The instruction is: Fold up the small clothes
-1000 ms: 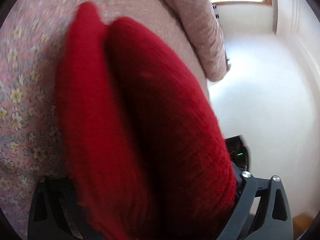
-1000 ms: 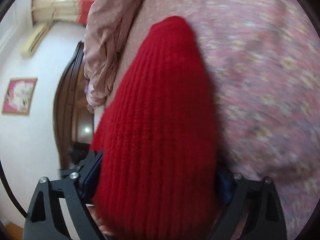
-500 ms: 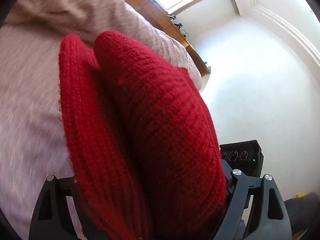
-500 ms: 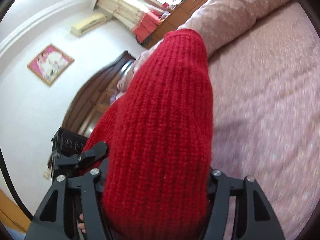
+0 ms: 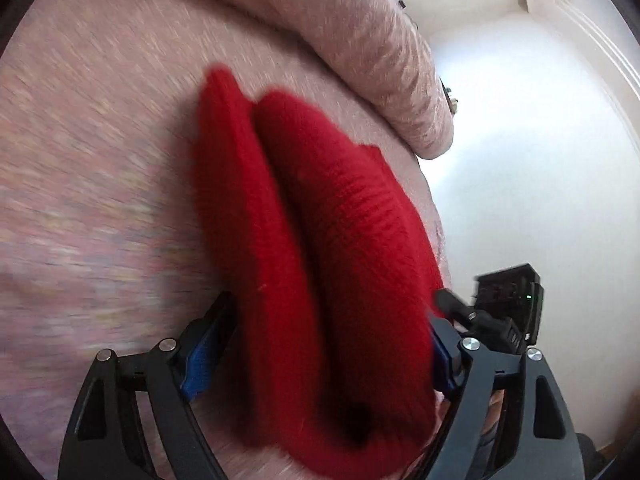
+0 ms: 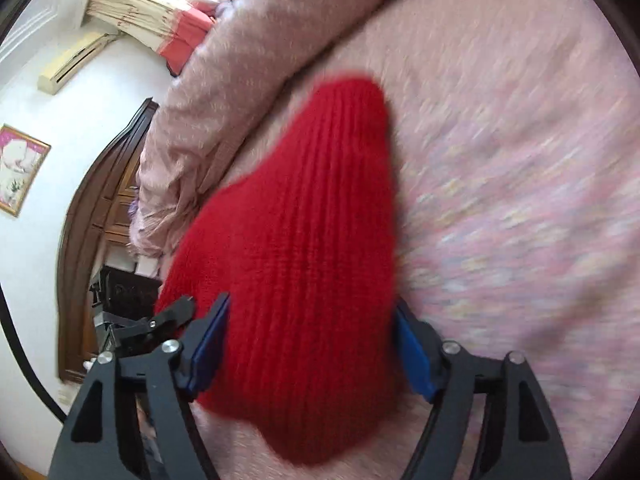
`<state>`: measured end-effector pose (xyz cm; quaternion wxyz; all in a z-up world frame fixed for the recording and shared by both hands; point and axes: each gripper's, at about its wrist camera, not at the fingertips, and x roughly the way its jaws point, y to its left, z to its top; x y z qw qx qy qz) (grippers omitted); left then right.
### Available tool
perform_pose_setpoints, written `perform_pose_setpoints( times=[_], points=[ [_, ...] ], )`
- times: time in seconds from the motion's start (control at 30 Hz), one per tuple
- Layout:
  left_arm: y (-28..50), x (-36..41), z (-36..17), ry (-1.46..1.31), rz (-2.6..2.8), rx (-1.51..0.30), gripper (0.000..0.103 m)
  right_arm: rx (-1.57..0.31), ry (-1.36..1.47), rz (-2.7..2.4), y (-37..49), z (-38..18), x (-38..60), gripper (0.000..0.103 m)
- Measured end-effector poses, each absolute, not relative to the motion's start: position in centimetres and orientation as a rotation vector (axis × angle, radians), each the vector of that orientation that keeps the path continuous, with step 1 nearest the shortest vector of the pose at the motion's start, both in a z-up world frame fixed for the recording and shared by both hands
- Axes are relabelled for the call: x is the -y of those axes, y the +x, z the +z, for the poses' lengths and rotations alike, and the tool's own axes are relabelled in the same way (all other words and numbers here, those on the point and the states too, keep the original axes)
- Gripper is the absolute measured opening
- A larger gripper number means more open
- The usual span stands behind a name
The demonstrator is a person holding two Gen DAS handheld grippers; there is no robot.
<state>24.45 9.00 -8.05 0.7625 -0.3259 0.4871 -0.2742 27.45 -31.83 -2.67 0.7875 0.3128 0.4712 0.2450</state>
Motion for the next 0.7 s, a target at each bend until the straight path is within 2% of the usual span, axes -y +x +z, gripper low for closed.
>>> perform_pose_setpoints(
  times=[0.1, 0.13, 0.17, 0.23, 0.27, 0.3, 0.33, 0.37, 0.4, 0.43, 0.5, 0.7],
  points=[
    [23.3, -12.0, -5.4, -0.686, -0.518, -0.979, 0.078, -0.978, 0.615, 0.477, 26.5, -0.1, 32.7, 0.079],
    [26.2, -11.3, -5.3, -0.680, -0.488, -0.958, 0.078, -0.953, 0.589, 0.471, 26.1, 1.2, 32.6, 0.078],
    [26.1, -11.6, -4.4, -0.672, -0.463, -0.931, 0.077, -0.923, 0.573, 0.475, 26.0, 1.8, 32.6, 0.073],
    [25.2, -11.8, -2.1, -0.651, -0.452, -0.886, 0.076, -0.828, 0.523, 0.517, 25.2, 4.2, 31.4, 0.048],
    [25.4, -11.1, -1.5, -0.627, -0.437, -0.878, 0.074, -0.808, 0.497, 0.530, 24.3, 4.7, 31.1, 0.023],
    [26.0, -10.1, -0.8, -0.608, -0.420, -0.877, 0.061, -0.794, 0.449, 0.542, 24.4, 5.1, 29.9, 0.005],
    [26.0, -9.0, -0.5, -0.574, -0.398, -0.878, 0.044, -0.797, 0.407, 0.550, 24.7, 5.1, 28.7, 0.003],
    [25.9, -7.9, -0.6, -0.525, -0.377, -0.887, 0.034, -0.812, 0.379, 0.562, 25.1, 4.6, 27.7, 0.002],
    [25.6, -7.2, -0.9, -0.483, -0.359, -0.896, 0.017, -0.832, 0.364, 0.570, 24.8, 4.0, 26.9, 0.000],
    [26.1, -5.8, -1.1, -0.435, -0.343, -0.899, 0.011, -0.874, 0.355, 0.557, 25.1, 2.6, 26.4, 0.000],
    [20.1, -5.4, -1.4, -0.339, -0.312, -0.903, 0.007, -0.911, 0.406, 0.534, 24.9, 0.5, 27.1, 0.000],
    [18.1, -3.2, -3.9, -0.174, -0.242, -0.924, 0.007, -0.940, 0.349, 0.493, 22.3, -1.5, 26.6, 0.000]
  ],
)
